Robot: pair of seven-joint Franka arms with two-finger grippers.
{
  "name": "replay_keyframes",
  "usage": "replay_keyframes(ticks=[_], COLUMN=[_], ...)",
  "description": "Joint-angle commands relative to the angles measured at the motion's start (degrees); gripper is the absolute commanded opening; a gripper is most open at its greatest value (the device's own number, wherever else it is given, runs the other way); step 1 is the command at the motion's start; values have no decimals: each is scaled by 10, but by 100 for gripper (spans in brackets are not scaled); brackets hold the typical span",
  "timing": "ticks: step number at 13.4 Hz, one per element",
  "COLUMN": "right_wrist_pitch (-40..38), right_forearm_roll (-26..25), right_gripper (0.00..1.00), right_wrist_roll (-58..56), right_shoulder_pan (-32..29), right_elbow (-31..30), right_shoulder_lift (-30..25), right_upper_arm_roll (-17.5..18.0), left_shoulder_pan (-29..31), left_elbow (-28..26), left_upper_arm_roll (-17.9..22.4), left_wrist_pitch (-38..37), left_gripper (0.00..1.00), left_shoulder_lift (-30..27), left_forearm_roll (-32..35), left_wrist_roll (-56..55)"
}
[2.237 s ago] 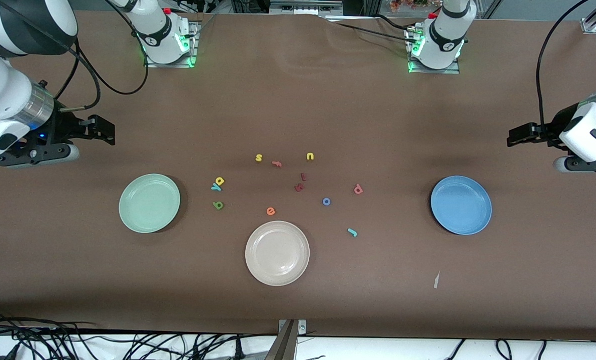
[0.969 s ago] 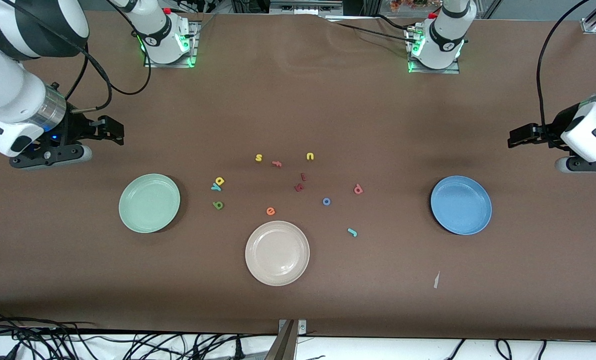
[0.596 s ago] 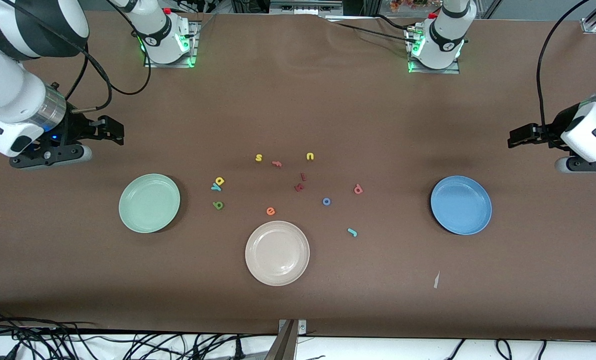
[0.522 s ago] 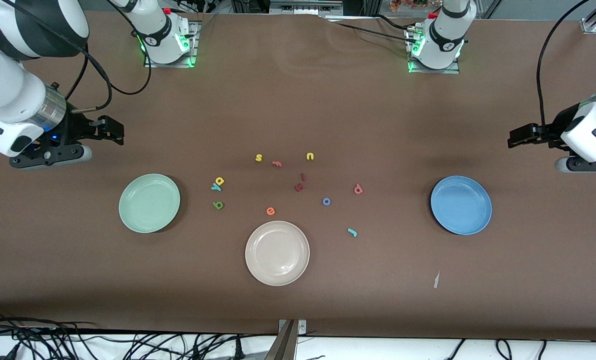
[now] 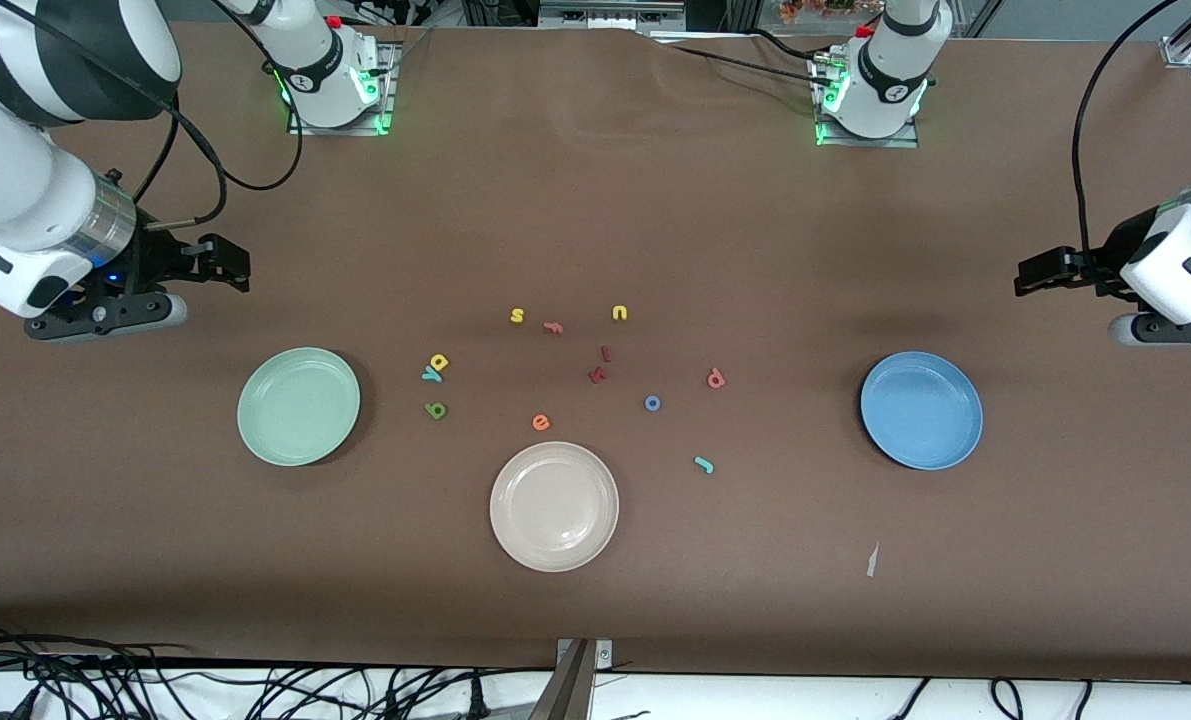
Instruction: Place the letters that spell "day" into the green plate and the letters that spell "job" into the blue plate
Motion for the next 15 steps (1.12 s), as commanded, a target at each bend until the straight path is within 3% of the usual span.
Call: replay_keyframes(ticks=[1,15], right_wrist_pitch=[0,38], right_forearm_roll=[-13,-10], right_gripper=[100,100], right_wrist_roll=[8,8], right_shoulder_pan=[2,4], right_elbow=[-3,-2], right_shoulder_lift=[-1,17], right_upper_arm_roll=[1,2], left_shoulder_pan=[1,1], left_elbow=[6,6], left_upper_arm_roll=[-2,-3], left_wrist_pitch=[-1,-1], left_gripper=[100,100], left_shoulder_lift=[0,0], left_forearm_roll=[7,7], left_wrist_roll=[13,13])
